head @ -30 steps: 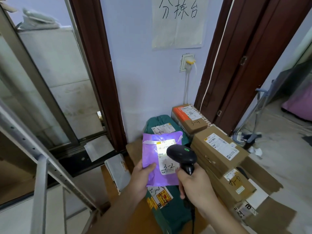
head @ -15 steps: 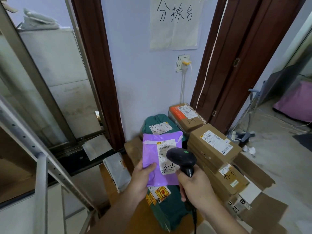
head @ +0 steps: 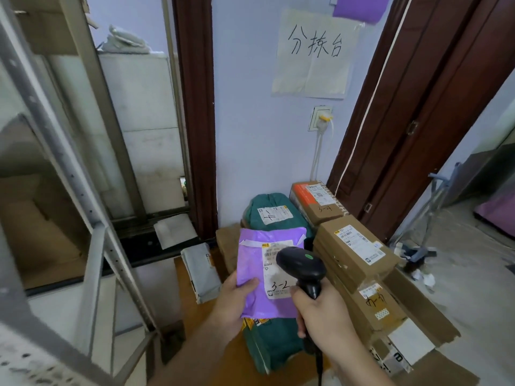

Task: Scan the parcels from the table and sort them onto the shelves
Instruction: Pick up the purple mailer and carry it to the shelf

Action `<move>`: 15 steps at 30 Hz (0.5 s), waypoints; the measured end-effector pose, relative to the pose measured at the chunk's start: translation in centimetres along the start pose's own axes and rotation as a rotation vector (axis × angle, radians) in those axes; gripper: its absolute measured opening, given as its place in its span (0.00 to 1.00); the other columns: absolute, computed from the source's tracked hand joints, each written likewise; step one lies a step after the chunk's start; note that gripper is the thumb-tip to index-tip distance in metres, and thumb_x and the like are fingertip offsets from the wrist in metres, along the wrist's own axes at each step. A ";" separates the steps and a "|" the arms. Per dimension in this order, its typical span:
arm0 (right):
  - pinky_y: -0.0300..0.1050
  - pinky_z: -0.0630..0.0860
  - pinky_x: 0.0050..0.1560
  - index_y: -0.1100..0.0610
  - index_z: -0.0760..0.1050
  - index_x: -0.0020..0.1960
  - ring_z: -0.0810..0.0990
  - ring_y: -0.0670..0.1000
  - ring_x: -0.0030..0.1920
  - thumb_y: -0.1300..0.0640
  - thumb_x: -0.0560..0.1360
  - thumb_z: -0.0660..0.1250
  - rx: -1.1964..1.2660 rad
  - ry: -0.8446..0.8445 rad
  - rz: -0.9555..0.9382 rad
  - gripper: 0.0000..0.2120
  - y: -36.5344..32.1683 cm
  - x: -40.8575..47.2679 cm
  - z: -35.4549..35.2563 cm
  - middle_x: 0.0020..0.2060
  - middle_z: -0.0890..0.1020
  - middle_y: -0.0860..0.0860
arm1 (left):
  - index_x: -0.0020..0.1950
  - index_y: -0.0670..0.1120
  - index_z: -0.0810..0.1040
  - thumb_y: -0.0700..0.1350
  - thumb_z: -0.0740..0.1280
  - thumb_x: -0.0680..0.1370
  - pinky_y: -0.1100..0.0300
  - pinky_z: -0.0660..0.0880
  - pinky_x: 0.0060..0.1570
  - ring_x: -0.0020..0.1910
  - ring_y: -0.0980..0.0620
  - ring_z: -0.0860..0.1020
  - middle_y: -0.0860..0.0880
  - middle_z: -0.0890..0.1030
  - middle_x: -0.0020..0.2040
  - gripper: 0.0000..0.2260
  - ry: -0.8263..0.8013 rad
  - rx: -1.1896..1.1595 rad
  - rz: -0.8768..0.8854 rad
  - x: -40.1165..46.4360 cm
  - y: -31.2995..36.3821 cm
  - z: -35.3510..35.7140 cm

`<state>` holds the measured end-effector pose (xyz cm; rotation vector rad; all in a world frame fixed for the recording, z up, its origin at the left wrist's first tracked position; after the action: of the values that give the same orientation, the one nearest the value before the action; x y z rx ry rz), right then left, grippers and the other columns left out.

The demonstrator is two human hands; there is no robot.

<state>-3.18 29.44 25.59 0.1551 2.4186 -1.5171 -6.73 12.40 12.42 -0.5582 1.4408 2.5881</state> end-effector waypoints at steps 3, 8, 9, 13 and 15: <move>0.44 0.76 0.31 0.59 0.74 0.46 0.77 0.53 0.25 0.56 0.79 0.67 -0.027 -0.080 -0.034 0.07 0.7 -1.5 -0.9 0.26 0.77 0.56 | 0.65 0.39 0.79 0.33 0.66 0.82 0.49 0.86 0.45 0.52 0.39 0.88 0.39 0.87 0.56 0.11 0.060 -0.017 0.043 -2.6 -0.8 -0.3; 0.45 0.73 0.30 0.58 0.74 0.40 0.75 0.50 0.23 0.57 0.80 0.66 -0.118 -0.297 -0.162 0.10 2.1 -4.7 -2.1 0.24 0.75 0.52 | 0.64 0.39 0.79 0.37 0.68 0.82 0.48 0.84 0.49 0.54 0.40 0.87 0.39 0.87 0.57 0.11 0.224 -0.008 0.125 -8.8 -3.2 -1.8; 0.45 0.73 0.30 0.57 0.74 0.40 0.74 0.50 0.23 0.57 0.80 0.66 -0.133 -0.336 -0.201 0.10 2.2 -5.5 -2.1 0.23 0.75 0.51 | 0.64 0.39 0.79 0.36 0.68 0.82 0.47 0.83 0.50 0.53 0.40 0.87 0.38 0.87 0.57 0.11 0.256 -0.035 0.146 -10.3 -3.6 -2.2; 0.45 0.74 0.29 0.57 0.73 0.43 0.74 0.51 0.22 0.56 0.80 0.66 -0.166 -0.475 -0.308 0.08 2.1 -8.7 -0.9 0.22 0.75 0.53 | 0.67 0.35 0.79 0.34 0.71 0.78 0.35 0.79 0.62 0.58 0.32 0.84 0.34 0.85 0.59 0.17 0.353 -0.168 0.235 -16.9 -4.7 -4.3; 0.47 0.76 0.30 0.57 0.73 0.45 0.73 0.52 0.22 0.57 0.80 0.66 -0.179 -0.561 -0.360 0.06 1.7 -10.4 0.7 0.22 0.75 0.55 | 0.67 0.36 0.79 0.34 0.71 0.78 0.36 0.79 0.61 0.59 0.32 0.84 0.34 0.84 0.60 0.17 0.392 -0.180 0.293 -20.5 -4.6 -5.6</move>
<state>7.28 30.13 26.87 -0.6834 2.1638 -1.2376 14.98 11.53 13.78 -0.9950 1.4996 2.9863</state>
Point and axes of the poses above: each hand's wrist, its own x-axis towards the middle knuckle, its own z-axis out of the palm, y = z × x, the point moved 3 cm from there along x, towards the middle knuckle
